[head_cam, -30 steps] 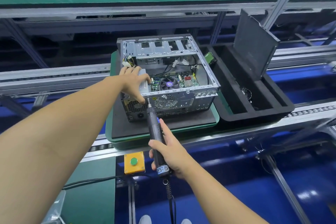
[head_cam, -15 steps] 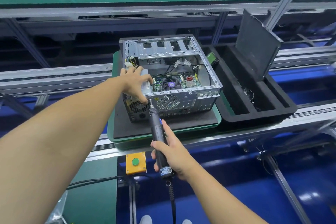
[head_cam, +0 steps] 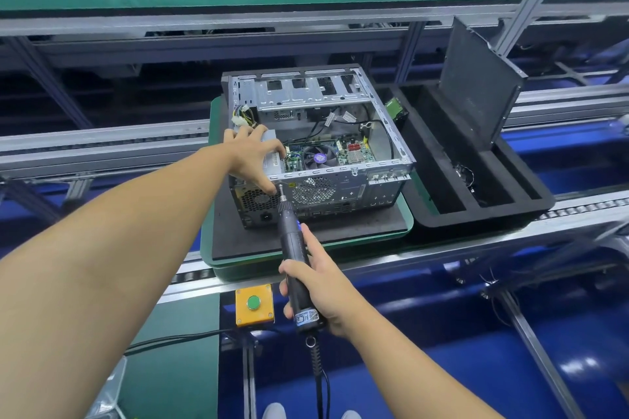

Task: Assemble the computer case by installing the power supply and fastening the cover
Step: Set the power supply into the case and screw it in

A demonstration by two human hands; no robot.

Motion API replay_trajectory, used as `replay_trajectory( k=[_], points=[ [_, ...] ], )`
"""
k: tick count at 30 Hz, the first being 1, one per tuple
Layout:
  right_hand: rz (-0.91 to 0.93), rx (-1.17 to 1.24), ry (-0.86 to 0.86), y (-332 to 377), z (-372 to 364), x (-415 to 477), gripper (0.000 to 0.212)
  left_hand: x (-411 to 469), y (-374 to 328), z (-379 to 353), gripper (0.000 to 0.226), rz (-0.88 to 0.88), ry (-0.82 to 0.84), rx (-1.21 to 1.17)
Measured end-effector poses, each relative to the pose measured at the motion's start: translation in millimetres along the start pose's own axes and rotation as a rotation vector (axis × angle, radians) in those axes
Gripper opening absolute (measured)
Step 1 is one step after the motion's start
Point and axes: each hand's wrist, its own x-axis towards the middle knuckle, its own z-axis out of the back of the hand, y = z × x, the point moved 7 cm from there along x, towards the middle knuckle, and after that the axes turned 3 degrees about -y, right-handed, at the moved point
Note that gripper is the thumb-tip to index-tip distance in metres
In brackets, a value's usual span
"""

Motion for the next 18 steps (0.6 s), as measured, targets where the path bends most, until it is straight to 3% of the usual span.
replay_trajectory(
  k=[18],
  points=[
    [0.046, 0.029, 0.052, 5.5, -2.4, 3.7, 0.07, -0.4, 1.6, -1.8, 0.088, 0.022, 0.014, -0.04]
  ],
)
